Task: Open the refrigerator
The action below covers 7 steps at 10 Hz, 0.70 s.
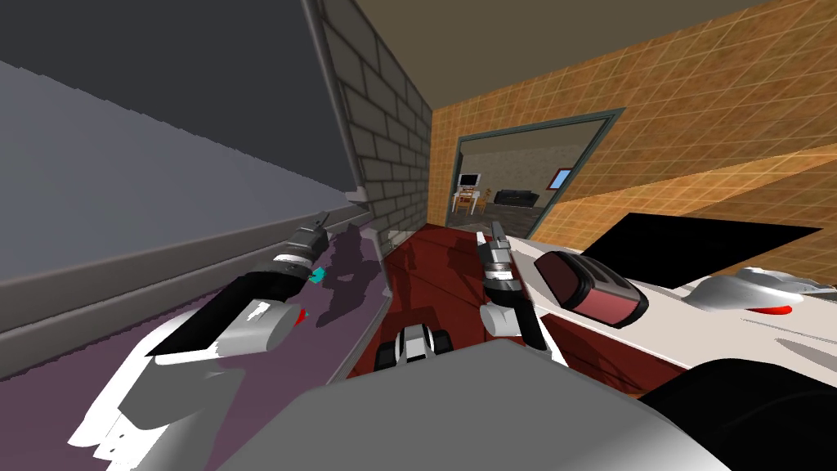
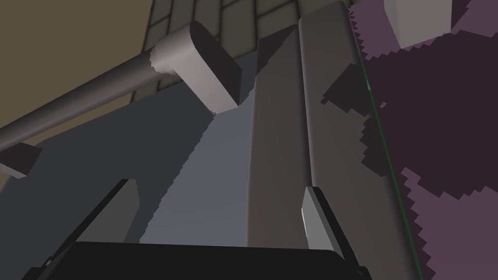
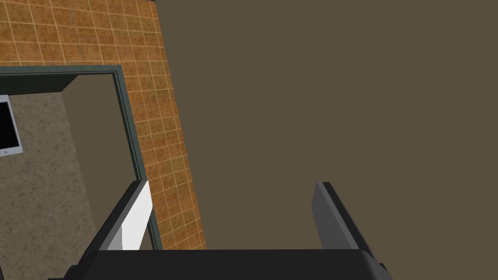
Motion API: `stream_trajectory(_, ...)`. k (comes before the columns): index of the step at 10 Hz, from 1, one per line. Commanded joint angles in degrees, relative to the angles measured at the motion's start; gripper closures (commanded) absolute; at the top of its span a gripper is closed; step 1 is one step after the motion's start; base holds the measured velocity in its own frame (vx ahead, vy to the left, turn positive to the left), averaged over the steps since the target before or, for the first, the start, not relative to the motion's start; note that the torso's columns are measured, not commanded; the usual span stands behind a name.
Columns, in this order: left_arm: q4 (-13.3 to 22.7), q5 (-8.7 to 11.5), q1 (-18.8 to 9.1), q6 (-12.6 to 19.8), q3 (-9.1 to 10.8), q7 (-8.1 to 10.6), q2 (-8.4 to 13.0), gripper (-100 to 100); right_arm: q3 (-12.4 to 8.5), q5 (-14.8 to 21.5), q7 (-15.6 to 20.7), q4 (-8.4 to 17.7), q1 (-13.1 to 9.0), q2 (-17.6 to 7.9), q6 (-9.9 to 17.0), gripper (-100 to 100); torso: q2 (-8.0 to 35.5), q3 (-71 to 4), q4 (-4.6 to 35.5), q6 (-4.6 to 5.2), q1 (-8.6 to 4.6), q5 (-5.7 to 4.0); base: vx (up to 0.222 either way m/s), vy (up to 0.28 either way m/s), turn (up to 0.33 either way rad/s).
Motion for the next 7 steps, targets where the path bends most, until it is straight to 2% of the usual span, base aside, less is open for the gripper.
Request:
stream_trajectory(1, 0.09, 0.79, -1.76, 4.23, 0.7, 0.18, 1.57, -100, 0.0, 0.0, 0.0, 0.0, 0.0, 0.0, 0.0, 0, -0.03, -0.02, 0.0, 0.01, -0.02, 0.0, 0.051, -0.052, -0.003)
stream_trajectory(2, 0.2, 1.5, -3.22, 5.97, 1.33, 0.35, 2.98, -100, 0.0, 0.0, 0.0, 0.0, 0.0, 0.0, 0.0, 0, 0.03, 0.01, 0.01, 0.0, 0.01, 0.0, 0.054, -0.058, -0.009)
stream_trajectory(3, 0.2, 1.5, -3.22, 7.36, 1.33, 0.35, 2.98, -100, 0.0, 0.0, 0.0, 0.0, 0.0, 0.0, 0.0, 0, 0.01, 0.01, 0.01, 0.0, 0.0, 0.0, 0.046, -0.047, -0.003)
stream_trajectory(4, 0.3, 2.2, -4.67, 9.05, 1.95, 0.51, 4.4, -100, 0.0, 0.0, 0.0, 0.0, 0.0, 0.0, 0.0, 0, 0.03, 0.02, 0.01, 0.0, 0.03, 0.01, 0.05, -0.057, -0.009)
stream_trajectory(5, 0.3, 2.2, -4.67, 10.48, 1.95, 0.51, 4.4, -100, 0.0, 0.0, 0.0, 0.0, 0.0, 0.0, 0.0, 0, 0.0, 0.0, 0.01, 0.01, -0.01, 0.0, 0.052, -0.047, -0.003)
stream_trajectory(6, 0.41, 2.9, -6.11, 12.18, 2.57, 0.68, 5.84, -100, 0.0, 0.0, 0.0, 0.0, 0.0, 0.0, 0.0, 0, -0.01, 0.0, 0.0, 0.0, 0.02, 0.01, 0.066, -0.049, -0.008)
stream_trajectory(7, 0.41, 2.9, -6.11, 13.57, 2.57, 0.68, 5.84, -100, 0.0, 0.0, 0.0, 0.0, 0.0, 0.0, 0.0, 0, -0.06, -0.03, -0.01, 0.01, 0.01, 0.0, 0.059, -0.053, -0.003)
